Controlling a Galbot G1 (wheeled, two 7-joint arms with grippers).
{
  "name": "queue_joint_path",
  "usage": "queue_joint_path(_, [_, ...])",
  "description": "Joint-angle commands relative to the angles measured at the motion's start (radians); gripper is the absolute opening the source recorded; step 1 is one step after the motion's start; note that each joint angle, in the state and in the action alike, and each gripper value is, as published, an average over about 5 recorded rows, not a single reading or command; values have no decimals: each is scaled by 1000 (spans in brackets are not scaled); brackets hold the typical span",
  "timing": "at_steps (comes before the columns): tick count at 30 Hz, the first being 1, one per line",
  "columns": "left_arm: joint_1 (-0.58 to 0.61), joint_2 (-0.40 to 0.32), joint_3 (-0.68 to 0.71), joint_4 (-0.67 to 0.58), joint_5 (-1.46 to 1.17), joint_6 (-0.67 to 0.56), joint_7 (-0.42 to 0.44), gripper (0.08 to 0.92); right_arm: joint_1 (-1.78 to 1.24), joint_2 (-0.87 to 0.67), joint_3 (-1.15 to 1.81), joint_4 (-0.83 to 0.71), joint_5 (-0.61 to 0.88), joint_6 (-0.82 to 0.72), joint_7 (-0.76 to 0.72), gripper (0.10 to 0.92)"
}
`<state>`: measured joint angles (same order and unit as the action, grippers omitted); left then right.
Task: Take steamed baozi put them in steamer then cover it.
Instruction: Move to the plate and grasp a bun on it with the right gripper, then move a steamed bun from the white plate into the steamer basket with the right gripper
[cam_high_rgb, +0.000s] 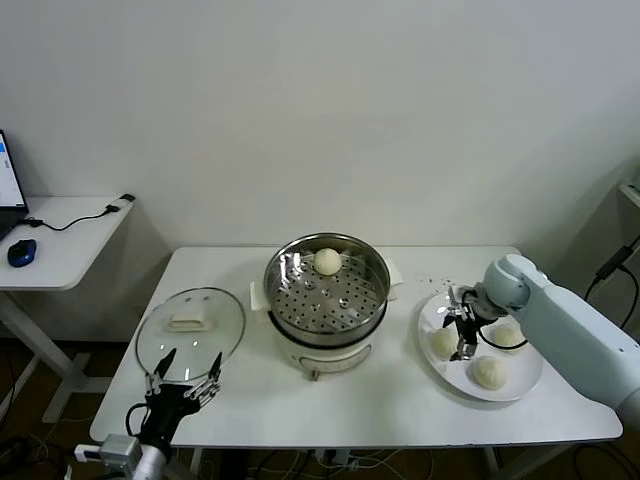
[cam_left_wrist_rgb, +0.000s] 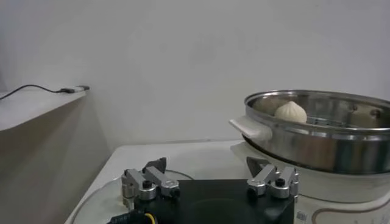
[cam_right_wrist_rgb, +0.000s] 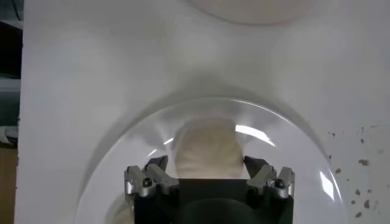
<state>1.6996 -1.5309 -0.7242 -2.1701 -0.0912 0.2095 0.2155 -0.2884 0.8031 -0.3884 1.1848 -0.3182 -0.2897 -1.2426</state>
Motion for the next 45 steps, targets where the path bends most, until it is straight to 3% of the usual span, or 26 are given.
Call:
queue_joint_path(1, [1, 0, 1, 2, -1, 0, 0, 823, -4, 7, 2, -7, -8, 1, 6, 803])
queue_joint_path(6, [-4, 0, -1, 3, -3, 2, 1, 823, -3, 5, 2, -13, -8, 1, 4, 685])
queue_joint_path(9, [-7, 0, 0, 4, -4, 4, 1, 823, 0, 2, 4, -12, -6, 0, 3, 654])
queue_joint_path(17, [-10, -2, 6, 3, -2, 2, -1, 823, 133, -64, -60, 35, 83, -22, -23, 653])
queue_joint_path(24, [-21, -2, -8, -9, 0, 4, -6, 823, 555, -100, -346, 99, 318, -75, -68, 653])
queue_joint_path(33, [-40, 4, -26, 3, -7, 18, -6, 823, 967, 194, -619, -54, 513, -133, -108, 653])
queue_joint_path(45, [-44, -6, -38, -13, -29, 29, -1, 823, 871, 550, -663, -206, 540, -199, -106, 653])
